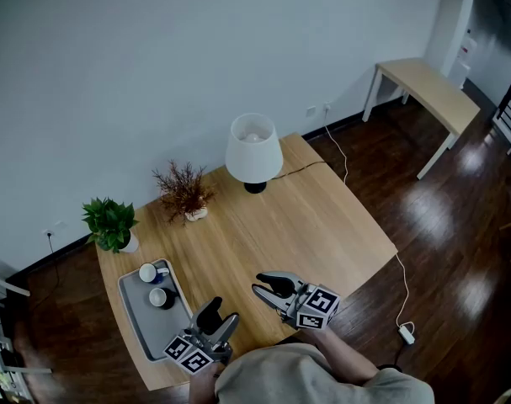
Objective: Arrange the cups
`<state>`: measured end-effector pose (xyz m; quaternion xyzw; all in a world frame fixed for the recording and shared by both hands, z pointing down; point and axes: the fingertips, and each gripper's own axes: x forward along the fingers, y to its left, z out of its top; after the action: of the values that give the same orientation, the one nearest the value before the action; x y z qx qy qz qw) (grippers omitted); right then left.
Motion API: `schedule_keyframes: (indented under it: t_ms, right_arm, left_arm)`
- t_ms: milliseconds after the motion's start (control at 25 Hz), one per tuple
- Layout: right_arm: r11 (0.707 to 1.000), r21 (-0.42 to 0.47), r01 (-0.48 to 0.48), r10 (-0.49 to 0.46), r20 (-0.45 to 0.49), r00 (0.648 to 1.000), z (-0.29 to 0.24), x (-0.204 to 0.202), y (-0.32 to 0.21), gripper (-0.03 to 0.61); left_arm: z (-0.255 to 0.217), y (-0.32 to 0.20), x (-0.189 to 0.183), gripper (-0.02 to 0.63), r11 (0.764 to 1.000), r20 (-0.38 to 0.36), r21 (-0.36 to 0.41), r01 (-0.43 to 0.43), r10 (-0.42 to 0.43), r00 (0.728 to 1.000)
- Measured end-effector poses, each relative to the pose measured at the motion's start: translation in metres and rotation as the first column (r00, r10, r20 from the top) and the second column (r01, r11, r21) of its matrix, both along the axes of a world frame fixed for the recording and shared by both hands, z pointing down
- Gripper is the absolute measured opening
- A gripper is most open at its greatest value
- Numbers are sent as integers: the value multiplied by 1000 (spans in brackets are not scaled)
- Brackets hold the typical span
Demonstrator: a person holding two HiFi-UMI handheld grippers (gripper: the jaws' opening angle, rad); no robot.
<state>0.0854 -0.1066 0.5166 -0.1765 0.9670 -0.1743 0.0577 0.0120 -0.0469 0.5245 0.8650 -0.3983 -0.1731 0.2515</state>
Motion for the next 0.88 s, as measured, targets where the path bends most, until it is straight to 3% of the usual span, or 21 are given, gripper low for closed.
schedule_keyframes:
  t_ms: [880]
  right_arm:
    - [998, 24, 50, -48, -57, 997, 4, -16, 11, 106]
  left_arm:
    - [1, 1, -5, 305, 1000, -7, 1, 9, -9, 1000]
